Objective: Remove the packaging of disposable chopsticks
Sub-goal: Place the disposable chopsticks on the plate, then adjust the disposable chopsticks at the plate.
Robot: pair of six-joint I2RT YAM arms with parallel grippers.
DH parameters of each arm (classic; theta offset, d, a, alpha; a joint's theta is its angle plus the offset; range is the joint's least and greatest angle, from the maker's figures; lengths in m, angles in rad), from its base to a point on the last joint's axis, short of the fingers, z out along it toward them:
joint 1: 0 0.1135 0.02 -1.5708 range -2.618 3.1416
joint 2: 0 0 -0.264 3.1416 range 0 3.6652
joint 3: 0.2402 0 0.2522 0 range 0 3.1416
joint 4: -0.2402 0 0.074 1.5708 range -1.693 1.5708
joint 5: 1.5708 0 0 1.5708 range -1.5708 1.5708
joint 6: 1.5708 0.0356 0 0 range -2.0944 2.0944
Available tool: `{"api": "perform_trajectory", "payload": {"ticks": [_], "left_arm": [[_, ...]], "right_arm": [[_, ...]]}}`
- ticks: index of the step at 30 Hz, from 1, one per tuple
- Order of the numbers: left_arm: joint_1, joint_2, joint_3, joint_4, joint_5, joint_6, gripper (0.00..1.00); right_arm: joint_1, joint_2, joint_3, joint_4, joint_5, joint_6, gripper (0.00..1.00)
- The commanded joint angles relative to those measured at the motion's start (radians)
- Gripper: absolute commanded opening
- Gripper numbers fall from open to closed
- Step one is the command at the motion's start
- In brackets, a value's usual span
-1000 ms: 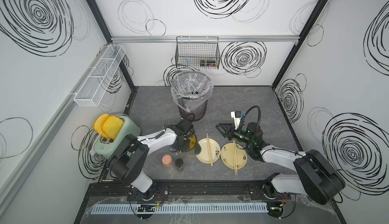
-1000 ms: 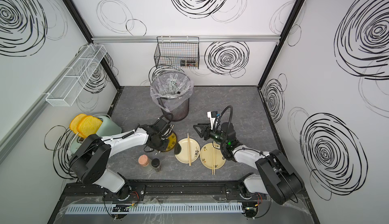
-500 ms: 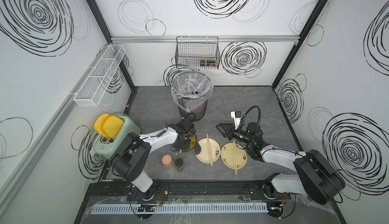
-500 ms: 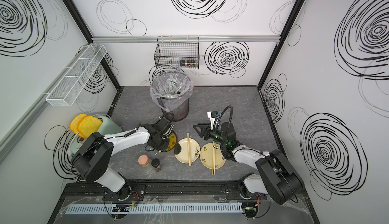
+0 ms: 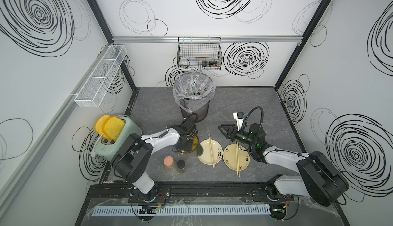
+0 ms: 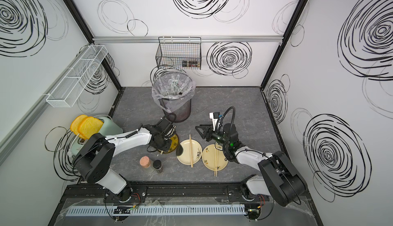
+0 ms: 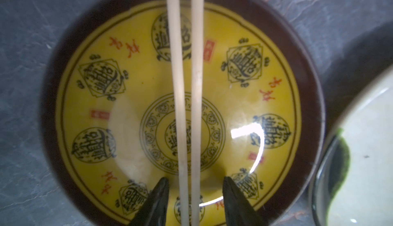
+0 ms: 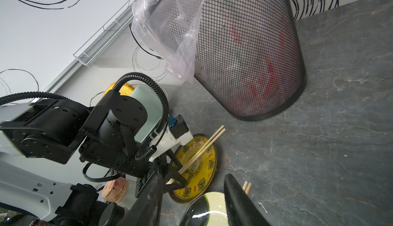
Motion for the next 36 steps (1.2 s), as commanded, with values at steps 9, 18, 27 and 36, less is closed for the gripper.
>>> {"api": "perform_trajectory", "payload": {"ticks": [9,18,27,36], "left_arm": [[0.061,0.043,0.064,0.100,-0.008,0.064,0.47],[0.083,0.086,0.085,0.123,-0.004,0.078,0.30],[0.088,0.077,0.093,0.094,-0.010,0.099,0.13],[0.083,0.039,0.056,0.080,0.014,0.093,0.13]], "right_arm": [[-0.006,0.003,-0.003,0.015,-0.006,0.008,0.50],[-0.006,0.000,-0.002,0.004,0.004,0.000,0.50],[-0.005,0.005,0.004,0.002,-0.008,0.000,0.50],[-0.006,0.000,0.003,0.002,-0.009,0.003,0.50]]}}
